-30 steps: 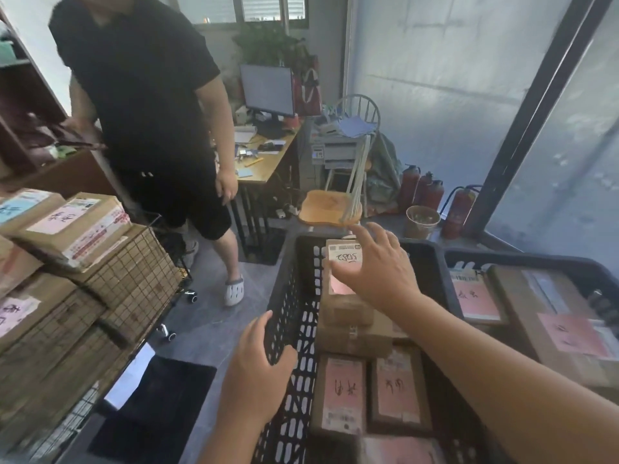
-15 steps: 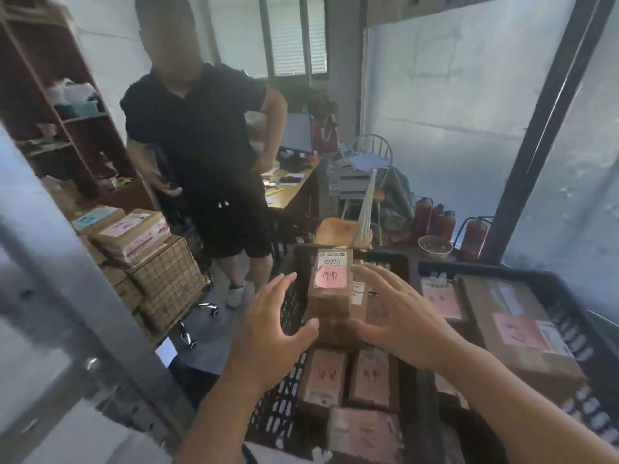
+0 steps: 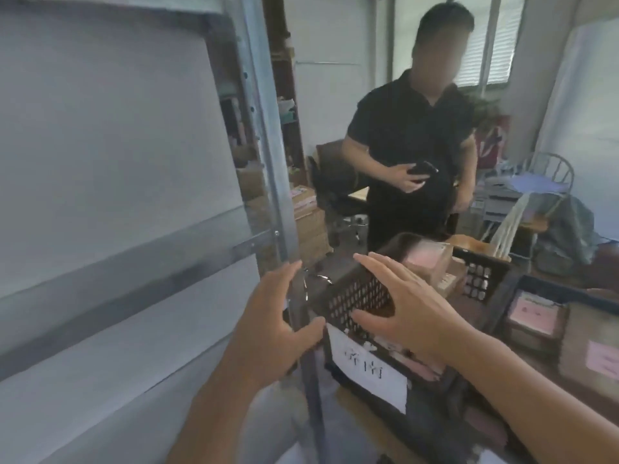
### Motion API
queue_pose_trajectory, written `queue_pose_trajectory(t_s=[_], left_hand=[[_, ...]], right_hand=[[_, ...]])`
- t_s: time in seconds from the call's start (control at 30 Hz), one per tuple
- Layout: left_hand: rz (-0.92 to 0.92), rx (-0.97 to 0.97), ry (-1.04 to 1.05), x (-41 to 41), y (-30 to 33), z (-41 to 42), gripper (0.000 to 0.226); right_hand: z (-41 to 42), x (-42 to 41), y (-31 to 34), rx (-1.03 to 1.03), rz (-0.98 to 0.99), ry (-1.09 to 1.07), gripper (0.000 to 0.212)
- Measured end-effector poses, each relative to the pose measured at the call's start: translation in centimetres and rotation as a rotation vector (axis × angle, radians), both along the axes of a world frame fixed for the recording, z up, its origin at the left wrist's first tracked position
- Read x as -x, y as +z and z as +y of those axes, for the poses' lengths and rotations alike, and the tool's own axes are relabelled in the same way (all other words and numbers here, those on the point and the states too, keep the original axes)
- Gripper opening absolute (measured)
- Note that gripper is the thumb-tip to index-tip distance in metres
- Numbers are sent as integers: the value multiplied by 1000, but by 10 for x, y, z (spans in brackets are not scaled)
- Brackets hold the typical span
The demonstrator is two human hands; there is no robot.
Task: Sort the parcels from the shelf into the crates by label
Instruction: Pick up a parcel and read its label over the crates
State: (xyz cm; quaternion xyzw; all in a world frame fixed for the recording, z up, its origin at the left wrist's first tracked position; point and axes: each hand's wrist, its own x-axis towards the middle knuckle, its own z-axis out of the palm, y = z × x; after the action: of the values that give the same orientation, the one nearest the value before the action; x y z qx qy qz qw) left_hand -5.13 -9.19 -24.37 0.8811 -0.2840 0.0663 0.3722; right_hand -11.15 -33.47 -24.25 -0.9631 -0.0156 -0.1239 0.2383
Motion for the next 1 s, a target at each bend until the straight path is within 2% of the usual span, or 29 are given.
queue_pose_trajectory(t_s=[0.27, 0.4, 0.57, 0.7, 0.87, 1.0], left_hand=[[-107, 12, 326, 100, 34, 199, 80], [-131, 2, 545, 183, 41, 333, 87], [-155, 8, 778, 301, 46, 498, 84], [-158, 24, 967, 377, 56, 603, 76], [-193, 7, 1098, 424, 74, 688, 81], [-187, 5, 1104, 417, 86, 725, 74]], right_hand=[[184, 19, 44, -48, -61, 343, 90], [333, 53, 58, -60, -121, 542, 89], [526, 118, 71, -135, -121, 784, 85], [649, 163, 84, -156, -124, 966, 84], [737, 181, 93, -226, -134, 1074, 82], [776, 162, 98, -233, -149, 1075, 85]])
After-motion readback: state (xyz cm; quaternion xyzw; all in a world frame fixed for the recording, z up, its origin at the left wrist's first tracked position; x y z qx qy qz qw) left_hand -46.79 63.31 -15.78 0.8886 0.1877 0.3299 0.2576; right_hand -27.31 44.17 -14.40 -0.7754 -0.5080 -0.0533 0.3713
